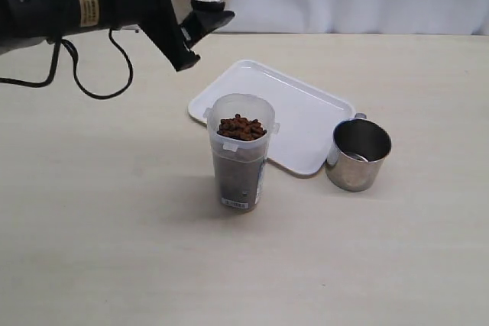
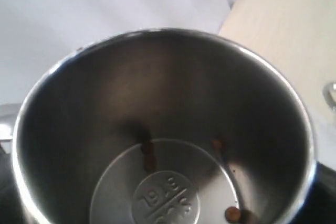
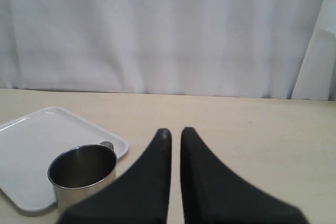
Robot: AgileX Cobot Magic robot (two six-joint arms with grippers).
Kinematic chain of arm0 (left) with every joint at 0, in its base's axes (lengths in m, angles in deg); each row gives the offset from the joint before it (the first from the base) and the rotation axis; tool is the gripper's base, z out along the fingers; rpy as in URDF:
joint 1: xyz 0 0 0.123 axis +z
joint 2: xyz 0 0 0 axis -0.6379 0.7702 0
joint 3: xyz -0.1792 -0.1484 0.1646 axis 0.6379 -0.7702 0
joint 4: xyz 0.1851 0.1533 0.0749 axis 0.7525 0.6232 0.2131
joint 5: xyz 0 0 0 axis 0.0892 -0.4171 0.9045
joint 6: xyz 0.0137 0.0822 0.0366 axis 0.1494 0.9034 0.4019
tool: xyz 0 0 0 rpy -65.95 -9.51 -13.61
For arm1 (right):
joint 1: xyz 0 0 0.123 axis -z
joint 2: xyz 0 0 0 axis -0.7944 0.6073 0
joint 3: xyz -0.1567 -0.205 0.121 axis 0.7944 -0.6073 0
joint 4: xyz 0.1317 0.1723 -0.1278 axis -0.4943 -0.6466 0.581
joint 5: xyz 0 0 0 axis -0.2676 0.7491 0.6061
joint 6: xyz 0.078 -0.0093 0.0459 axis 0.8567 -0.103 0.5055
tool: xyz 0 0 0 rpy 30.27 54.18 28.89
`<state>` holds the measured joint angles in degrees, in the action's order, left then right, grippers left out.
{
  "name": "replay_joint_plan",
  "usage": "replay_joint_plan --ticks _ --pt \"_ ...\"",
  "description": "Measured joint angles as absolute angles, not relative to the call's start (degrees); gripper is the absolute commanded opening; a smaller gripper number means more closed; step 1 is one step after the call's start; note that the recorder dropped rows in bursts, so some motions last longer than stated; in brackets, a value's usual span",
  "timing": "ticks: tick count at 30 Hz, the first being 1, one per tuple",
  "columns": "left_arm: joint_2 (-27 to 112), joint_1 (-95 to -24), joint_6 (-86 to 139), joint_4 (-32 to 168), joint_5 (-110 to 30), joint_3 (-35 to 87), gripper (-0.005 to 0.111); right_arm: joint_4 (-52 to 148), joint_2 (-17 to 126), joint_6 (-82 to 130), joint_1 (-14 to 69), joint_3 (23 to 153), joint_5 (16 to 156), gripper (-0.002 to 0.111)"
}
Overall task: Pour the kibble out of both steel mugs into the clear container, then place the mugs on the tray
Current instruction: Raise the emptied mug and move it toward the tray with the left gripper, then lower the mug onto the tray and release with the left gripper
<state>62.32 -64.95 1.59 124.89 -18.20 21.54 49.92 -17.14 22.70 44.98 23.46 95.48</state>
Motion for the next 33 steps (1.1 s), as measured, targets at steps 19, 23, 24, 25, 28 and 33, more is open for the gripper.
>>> replay_joint_plan --ticks 19,23,24,25,28,33 --pt "98.17 -56.69 -18.35 119.69 -1.63 39.17 0.000 49.92 -17.14 22.70 44.98 23.46 95.48 0.005" --pt "101.99 -57.22 -21.95 126.55 -1.87 42.15 0.000 49.92 -17.14 22.70 44.98 23.46 95.48 0.005" --pt "102.54 -57.35 -22.20 126.96 -1.87 42.39 0.000 49.92 -17.14 22.70 44.98 23.46 95.48 0.005" --pt "103.05 -57.61 -22.32 127.25 -1.71 42.67 0.000 49.92 -17.14 22.70 44.98 23.46 95.48 0.005" --pt "104.11 -58.16 -22.45 127.39 -1.28 42.79 0.000 49.92 -17.14 22.70 44.98 23.46 95.48 0.005" --pt "106.77 -59.18 -22.45 127.61 -0.41 42.89 0.000 49.92 -17.14 22.70 44.98 23.46 95.48 0.005"
